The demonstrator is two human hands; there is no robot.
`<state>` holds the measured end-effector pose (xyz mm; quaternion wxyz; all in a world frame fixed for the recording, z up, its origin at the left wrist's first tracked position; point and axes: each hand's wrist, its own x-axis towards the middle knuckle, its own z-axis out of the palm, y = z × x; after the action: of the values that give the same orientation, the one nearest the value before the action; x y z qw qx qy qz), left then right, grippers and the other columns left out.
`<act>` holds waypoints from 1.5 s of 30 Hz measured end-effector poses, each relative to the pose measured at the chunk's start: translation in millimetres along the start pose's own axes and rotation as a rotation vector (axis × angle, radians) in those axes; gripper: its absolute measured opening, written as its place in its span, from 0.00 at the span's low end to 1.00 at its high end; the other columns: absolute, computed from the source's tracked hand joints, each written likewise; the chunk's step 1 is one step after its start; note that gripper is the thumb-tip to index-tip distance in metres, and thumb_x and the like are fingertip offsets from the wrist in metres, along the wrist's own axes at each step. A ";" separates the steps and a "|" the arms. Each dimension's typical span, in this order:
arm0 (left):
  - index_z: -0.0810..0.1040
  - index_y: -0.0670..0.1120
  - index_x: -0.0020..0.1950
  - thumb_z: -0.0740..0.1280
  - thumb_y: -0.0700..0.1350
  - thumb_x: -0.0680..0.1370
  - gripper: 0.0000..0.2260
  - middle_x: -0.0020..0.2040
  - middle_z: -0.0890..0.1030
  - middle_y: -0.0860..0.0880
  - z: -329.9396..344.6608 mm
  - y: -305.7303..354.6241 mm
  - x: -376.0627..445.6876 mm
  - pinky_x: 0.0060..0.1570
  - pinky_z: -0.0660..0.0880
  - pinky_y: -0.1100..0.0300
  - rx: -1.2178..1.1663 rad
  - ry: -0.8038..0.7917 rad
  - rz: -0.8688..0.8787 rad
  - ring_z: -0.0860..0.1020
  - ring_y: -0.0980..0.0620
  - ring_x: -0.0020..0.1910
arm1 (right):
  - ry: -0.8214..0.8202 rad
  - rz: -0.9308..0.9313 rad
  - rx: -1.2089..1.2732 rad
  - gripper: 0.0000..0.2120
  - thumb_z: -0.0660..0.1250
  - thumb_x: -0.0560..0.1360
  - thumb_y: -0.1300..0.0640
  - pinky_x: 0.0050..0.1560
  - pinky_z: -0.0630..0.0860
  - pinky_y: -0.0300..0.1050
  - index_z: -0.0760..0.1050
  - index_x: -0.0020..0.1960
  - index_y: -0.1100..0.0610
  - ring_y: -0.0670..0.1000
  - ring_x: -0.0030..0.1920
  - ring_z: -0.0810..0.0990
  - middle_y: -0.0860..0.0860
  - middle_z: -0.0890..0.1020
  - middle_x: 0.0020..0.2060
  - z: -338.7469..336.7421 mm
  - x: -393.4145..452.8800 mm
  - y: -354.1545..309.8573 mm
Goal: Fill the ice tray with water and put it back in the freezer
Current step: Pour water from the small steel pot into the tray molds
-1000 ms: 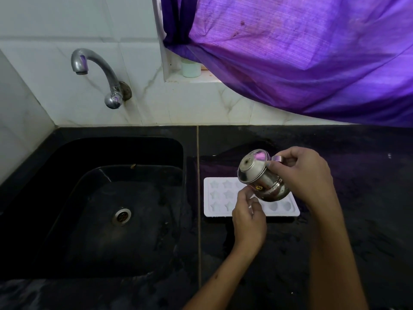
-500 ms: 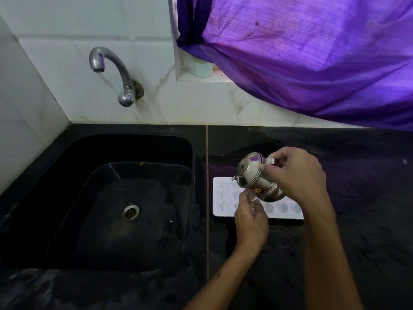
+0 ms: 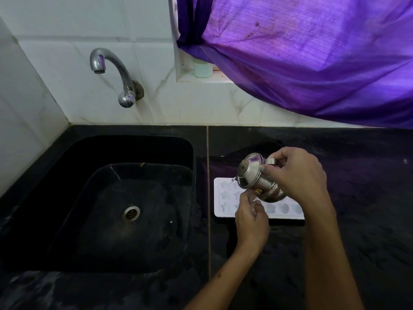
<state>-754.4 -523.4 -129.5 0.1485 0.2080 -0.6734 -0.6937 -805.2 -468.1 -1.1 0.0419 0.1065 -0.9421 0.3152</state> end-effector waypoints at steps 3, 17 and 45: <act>0.72 0.45 0.62 0.58 0.38 0.80 0.12 0.57 0.79 0.49 1.4 0.3 -0.8 0.49 0.69 0.74 0.002 0.006 0.003 0.76 0.56 0.56 | 0.001 0.017 0.010 0.07 0.72 0.70 0.51 0.40 0.68 0.44 0.73 0.37 0.45 0.50 0.43 0.77 0.42 0.78 0.35 -0.9 0.3 2.8; 0.72 0.49 0.63 0.57 0.38 0.81 0.14 0.55 0.77 0.61 36.9 9.6 -23.8 0.51 0.69 0.77 -0.099 0.063 0.133 0.74 0.67 0.57 | 0.002 0.157 0.413 0.05 0.74 0.68 0.52 0.49 0.80 0.58 0.80 0.42 0.51 0.49 0.41 0.83 0.49 0.84 0.36 -35.3 -5.8 62.4; 0.75 0.46 0.57 0.58 0.36 0.79 0.11 0.55 0.81 0.48 150.3 -8.3 -55.8 0.53 0.72 0.70 -0.060 -0.093 -0.055 0.78 0.57 0.55 | 0.012 0.154 -0.051 0.07 0.73 0.69 0.48 0.39 0.67 0.44 0.75 0.40 0.46 0.49 0.40 0.78 0.42 0.80 0.36 -86.3 -6.4 143.0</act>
<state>-778.7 -364.7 -131.9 0.1040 0.1898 -0.6525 -0.7262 -830.4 -303.6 -16.8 0.0259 0.0308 -0.9549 0.2940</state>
